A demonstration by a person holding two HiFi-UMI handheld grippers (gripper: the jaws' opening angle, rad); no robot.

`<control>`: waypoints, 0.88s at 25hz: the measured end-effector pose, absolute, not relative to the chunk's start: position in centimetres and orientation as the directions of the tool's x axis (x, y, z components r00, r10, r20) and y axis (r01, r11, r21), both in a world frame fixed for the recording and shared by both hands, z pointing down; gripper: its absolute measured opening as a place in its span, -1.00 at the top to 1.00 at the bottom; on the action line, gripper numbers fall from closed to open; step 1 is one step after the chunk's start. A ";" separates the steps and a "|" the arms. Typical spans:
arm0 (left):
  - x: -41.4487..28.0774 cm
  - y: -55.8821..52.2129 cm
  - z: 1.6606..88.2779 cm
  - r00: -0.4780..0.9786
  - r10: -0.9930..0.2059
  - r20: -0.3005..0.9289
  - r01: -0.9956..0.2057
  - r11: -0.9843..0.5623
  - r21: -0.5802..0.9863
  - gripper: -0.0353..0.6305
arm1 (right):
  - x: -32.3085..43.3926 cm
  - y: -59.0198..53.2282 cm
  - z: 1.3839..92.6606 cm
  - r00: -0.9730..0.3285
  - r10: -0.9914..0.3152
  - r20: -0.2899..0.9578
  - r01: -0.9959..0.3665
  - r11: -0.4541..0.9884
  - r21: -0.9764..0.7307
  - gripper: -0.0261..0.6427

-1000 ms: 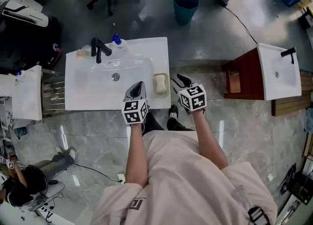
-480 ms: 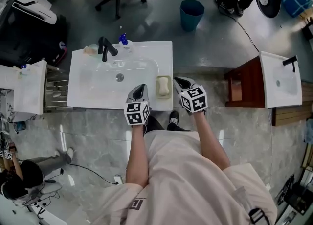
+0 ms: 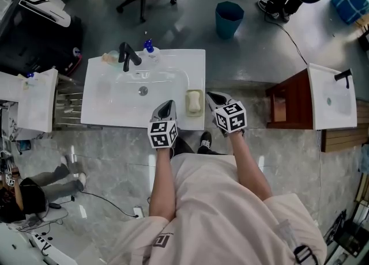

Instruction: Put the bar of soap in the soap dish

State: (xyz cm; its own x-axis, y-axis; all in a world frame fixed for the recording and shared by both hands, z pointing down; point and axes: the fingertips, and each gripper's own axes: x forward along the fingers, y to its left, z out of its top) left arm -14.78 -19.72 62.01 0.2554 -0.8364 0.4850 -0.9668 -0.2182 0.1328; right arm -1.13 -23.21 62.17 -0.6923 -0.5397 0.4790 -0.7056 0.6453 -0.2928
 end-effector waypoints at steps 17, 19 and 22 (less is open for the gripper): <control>-14.8 -20.3 61.8 0.259 -0.837 0.482 -0.966 -0.227 0.124 0.88 | -1.3 -23.1 62.6 -0.698 -0.527 0.485 -0.697 0.656 -0.291 0.91; -14.7 -20.4 61.7 0.259 -0.838 0.481 -0.966 -0.227 0.124 0.88 | -1.3 -23.1 62.6 -0.698 -0.526 0.486 -0.696 0.656 -0.291 0.91; -14.7 -20.4 61.8 0.258 -0.837 0.483 -0.966 -0.225 0.126 0.88 | -1.2 -23.2 62.6 -0.697 -0.526 0.487 -0.697 0.655 -0.291 0.91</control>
State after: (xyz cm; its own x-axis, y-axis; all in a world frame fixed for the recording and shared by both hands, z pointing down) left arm -14.72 -20.42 61.76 0.2581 -0.8370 0.4826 -0.9661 -0.2254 0.1258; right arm -1.23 -23.24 62.65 -0.6973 -0.5264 0.4865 -0.6975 0.6549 -0.2910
